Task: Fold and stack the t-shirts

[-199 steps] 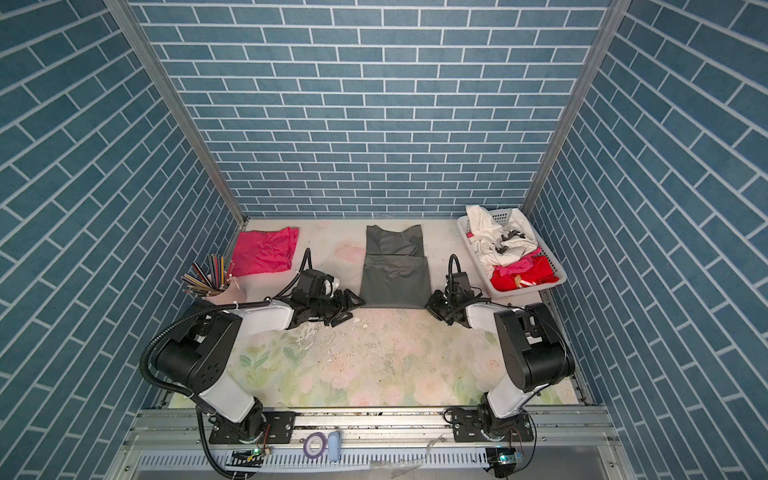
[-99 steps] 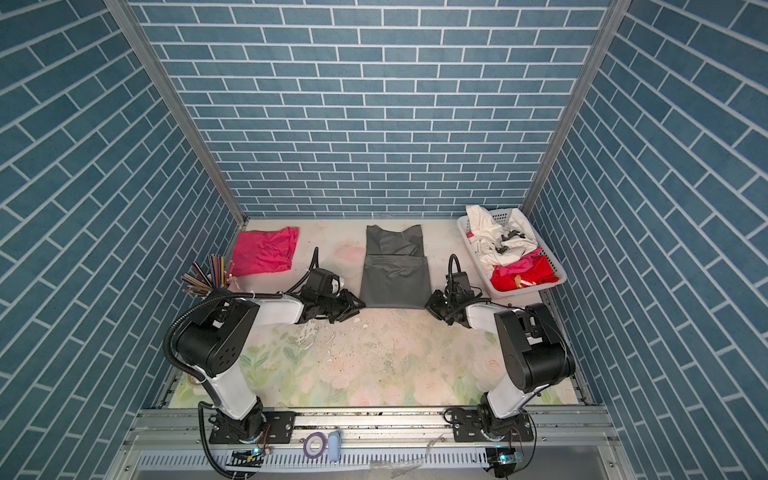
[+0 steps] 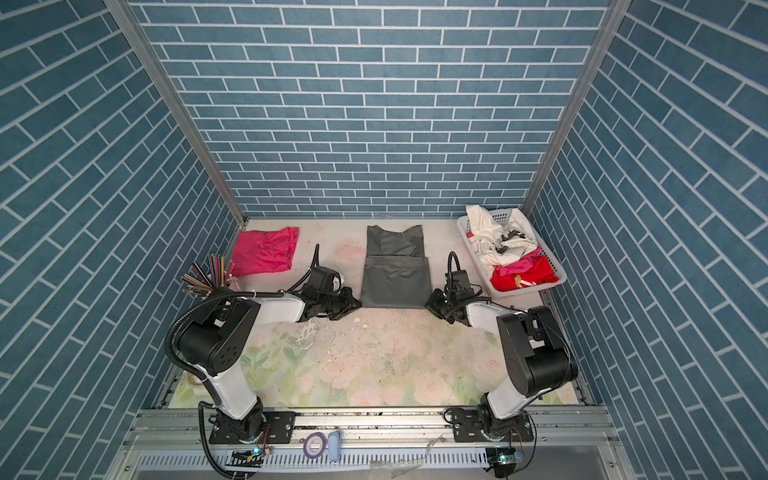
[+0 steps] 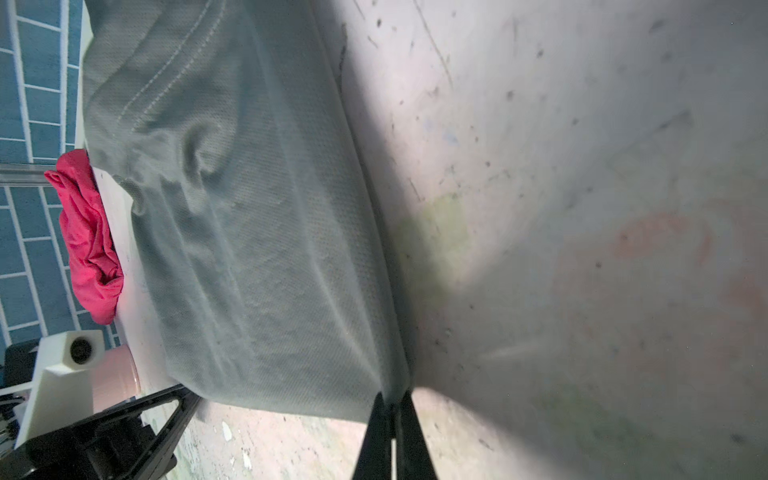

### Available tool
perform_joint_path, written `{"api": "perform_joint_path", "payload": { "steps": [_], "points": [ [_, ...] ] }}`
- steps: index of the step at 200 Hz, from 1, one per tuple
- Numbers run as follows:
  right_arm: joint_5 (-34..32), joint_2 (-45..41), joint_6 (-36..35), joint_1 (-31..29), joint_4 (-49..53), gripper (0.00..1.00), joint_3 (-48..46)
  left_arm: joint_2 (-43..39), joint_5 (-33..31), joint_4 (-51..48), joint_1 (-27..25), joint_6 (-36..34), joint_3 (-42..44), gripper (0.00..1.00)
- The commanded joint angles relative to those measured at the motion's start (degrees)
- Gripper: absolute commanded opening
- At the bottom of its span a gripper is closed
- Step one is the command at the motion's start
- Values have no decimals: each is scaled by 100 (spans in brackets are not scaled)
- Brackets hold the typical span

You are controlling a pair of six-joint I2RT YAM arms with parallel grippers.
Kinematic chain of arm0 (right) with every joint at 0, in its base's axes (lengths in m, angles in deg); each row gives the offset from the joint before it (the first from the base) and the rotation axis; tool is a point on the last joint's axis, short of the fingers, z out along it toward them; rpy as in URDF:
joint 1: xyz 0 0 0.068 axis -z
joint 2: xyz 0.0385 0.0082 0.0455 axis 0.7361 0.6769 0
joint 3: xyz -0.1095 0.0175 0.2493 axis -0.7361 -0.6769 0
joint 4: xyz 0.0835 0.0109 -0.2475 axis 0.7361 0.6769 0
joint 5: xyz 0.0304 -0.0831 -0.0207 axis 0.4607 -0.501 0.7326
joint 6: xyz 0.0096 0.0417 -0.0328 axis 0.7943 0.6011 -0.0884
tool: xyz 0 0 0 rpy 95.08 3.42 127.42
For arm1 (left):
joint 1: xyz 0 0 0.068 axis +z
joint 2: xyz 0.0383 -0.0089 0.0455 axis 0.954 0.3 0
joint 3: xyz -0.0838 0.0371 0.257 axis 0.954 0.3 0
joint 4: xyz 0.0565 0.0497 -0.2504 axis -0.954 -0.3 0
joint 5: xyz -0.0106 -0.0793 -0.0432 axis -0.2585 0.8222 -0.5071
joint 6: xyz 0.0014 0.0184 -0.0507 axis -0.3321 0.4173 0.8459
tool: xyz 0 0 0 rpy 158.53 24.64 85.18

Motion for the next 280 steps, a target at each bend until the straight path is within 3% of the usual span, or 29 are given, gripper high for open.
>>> {"api": "perform_joint_path", "payload": {
  "steps": [1, 120, 202, 245, 280],
  "points": [
    [-282, -246, -331, -58, 416, 0, 230, -232, -46, 1, -38, 14, -76, 0],
    [-1125, -896, -955, -472, 1644, 0, 806, -1492, -77, -336, -60, 308, 446, 0],
    [-1636, -2366, -809, -1253, 2600, 0, 380, -3376, -308, -749, -216, 786, 1549, 0],
    [-1838, -3071, -678, -1659, 3180, 0, 531, -4445, -511, -1295, -280, 1051, 1452, 0],
    [-1813, -3123, -837, -1677, 3260, 0, 895, -4499, -506, -1613, -271, 985, 1037, 0]
  ]
}}
